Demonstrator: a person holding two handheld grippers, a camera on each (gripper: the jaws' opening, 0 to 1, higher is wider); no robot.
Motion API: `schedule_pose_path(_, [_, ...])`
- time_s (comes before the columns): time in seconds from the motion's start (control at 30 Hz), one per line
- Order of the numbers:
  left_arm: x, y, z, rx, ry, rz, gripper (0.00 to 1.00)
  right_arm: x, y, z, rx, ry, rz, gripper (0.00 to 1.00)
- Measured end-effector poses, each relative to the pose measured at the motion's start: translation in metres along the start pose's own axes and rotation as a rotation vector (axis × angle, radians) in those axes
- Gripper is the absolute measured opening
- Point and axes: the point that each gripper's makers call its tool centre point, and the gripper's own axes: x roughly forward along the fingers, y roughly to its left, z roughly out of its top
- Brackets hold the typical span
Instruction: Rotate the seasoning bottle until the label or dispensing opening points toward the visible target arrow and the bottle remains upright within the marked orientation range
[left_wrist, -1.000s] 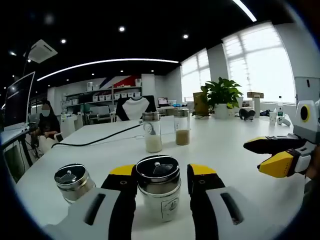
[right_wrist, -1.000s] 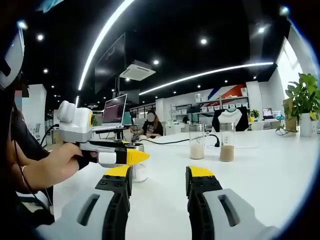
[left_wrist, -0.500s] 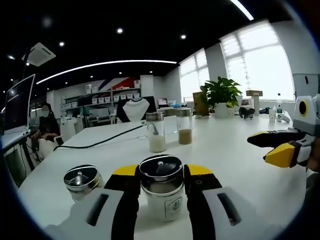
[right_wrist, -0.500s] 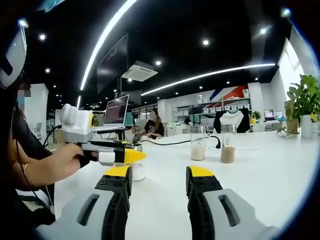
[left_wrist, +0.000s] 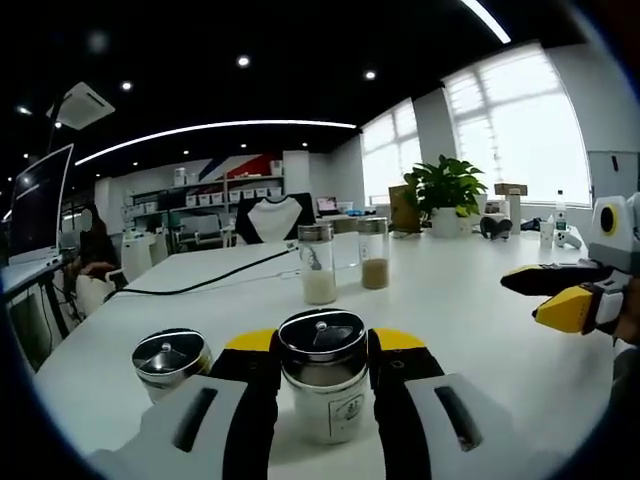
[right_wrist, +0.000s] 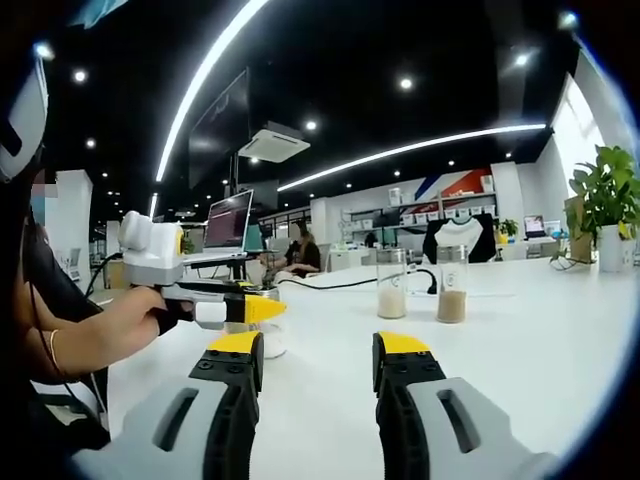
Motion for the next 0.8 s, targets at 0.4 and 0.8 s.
schedule_pose_path(0.4, [0.0046,-0.0028,-0.0003,-0.007,-0.001,-0.008,0.37,-0.0025,-0.0055,0.0027,0.009,-0.007,-0.024,0.44])
schedule_pose_path(0.8, [0.0026,-0.0029,0.0009,-0.014,-0.013,-0.006,0.37,-0.0025,-0.0071,0.0022,0.021,-0.005,-0.017,0.48])
